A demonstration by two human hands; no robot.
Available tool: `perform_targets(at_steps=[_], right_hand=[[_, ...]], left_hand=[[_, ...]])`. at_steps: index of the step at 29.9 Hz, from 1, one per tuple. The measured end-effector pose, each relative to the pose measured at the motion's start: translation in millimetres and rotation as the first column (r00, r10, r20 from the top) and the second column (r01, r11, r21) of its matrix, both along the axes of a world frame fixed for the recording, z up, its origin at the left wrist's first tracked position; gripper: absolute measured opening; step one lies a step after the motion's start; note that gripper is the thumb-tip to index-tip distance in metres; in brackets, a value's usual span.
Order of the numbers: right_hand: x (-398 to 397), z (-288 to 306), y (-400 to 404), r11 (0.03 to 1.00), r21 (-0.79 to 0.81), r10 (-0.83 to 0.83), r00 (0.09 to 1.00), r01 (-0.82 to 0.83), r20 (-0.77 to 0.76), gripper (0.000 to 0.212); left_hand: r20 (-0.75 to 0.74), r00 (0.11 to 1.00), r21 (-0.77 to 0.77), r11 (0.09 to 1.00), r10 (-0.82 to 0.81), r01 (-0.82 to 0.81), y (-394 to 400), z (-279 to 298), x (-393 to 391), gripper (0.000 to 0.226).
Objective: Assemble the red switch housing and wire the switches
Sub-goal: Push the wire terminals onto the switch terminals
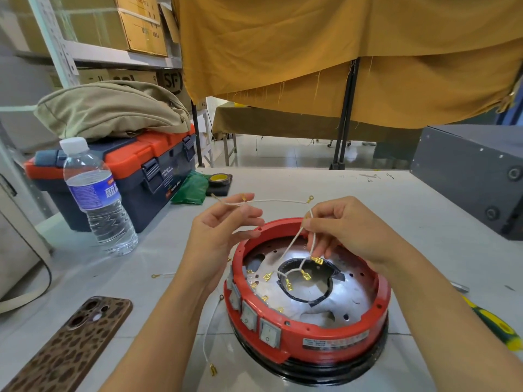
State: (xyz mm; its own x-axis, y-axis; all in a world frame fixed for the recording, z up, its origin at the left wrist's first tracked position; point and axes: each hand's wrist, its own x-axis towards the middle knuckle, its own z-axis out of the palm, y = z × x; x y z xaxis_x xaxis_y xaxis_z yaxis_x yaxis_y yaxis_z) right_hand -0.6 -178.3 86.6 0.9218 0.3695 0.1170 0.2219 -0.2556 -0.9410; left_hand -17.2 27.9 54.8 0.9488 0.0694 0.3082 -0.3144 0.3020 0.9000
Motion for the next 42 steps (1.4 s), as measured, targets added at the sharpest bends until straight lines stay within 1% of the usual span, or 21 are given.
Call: perform_targets(at_steps=[3,5,9,14,18,21,22,24,27,29,31,33,39,42], right_hand=[[-1.8,-0.2,-4.4,0.999,-0.029,-0.014,1.000,0.014,0.002,0.018],[-2.4,-0.2,-5.4,0.999,-0.041,-0.010,1.000,0.010,0.003,0.018],[-1.6,-1.6,-7.0,0.998,-0.057,-0.012,1.000,0.012,-0.003,0.018],[0.1,-2.4,-8.9,0.997,-0.066,-0.027,1.000,0.026,-0.013,0.017],[0.5,-3.2,-7.1,0.995,0.031,-0.092,0.995,0.093,-0.031,0.017],[-2.0,-5.0,-4.0,0.986,0.089,-0.137,0.990,0.141,-0.044,0.016],[-3.5,-6.0,-2.3,0.984,0.096,-0.143,0.989,0.147,-0.049,0.015],[-6.3,-8.8,1.8,0.982,0.102,-0.152,0.987,0.157,-0.059,0.014],[-11.3,-14.6,6.6,0.982,0.098,-0.157,0.986,0.163,-0.064,0.014],[-14.9,-17.8,8.3,0.983,0.098,-0.149,0.986,0.155,-0.073,0.014],[-19.2,-20.1,9.3,0.985,0.102,-0.130,0.988,0.138,-0.086,0.014],[-24.1,-21.9,10.3,0.988,0.098,-0.107,0.990,0.116,-0.092,0.015],[-33.2,-24.5,8.5,0.993,0.087,-0.074,0.991,0.084,-0.108,0.015],[-35.7,-26.7,6.9,0.992,0.083,-0.090,0.991,0.099,-0.097,0.016]], left_hand=[[0.013,0.999,0.001,0.999,0.045,-0.045,-1.8,-0.6,-0.2,0.016],[0.002,0.999,-0.003,0.999,0.054,-0.054,-2.3,-1.2,0.1,0.019],[-0.005,0.997,-0.035,0.997,0.073,-0.073,-0.6,-1.4,0.3,0.032],[-0.001,0.997,-0.046,0.996,0.072,-0.072,-0.8,-2.2,-0.1,0.030],[-0.026,0.998,-0.016,0.999,0.048,-0.049,-2.2,-3.7,1.7,0.040],[-0.034,0.999,0.019,1.000,-0.003,0.004,-6.7,-4.5,1.1,0.045],[-0.024,1.000,0.029,0.999,-0.014,0.014,-8.9,-4.3,0.4,0.043],[-0.009,1.000,0.010,1.000,0.007,-0.007,-12.3,-3.3,-0.2,0.031],[-0.045,0.993,-0.058,0.992,0.112,-0.115,-13.1,-2.9,1.2,0.015],[-0.090,0.982,-0.072,0.982,0.169,-0.175,-12.9,-3.4,2.1,0.011],[-0.120,0.975,-0.072,0.978,0.189,-0.198,-13.5,-3.7,2.6,0.014],[-0.125,0.975,-0.074,0.979,0.182,-0.192,-14.8,-2.9,3.2,0.015],[-0.104,0.991,-0.152,0.983,0.088,-0.103,-15.7,-2.5,3.1,0.008],[-0.120,0.989,-0.160,0.981,0.088,-0.107,-15.3,-3.7,4.4,0.003]])
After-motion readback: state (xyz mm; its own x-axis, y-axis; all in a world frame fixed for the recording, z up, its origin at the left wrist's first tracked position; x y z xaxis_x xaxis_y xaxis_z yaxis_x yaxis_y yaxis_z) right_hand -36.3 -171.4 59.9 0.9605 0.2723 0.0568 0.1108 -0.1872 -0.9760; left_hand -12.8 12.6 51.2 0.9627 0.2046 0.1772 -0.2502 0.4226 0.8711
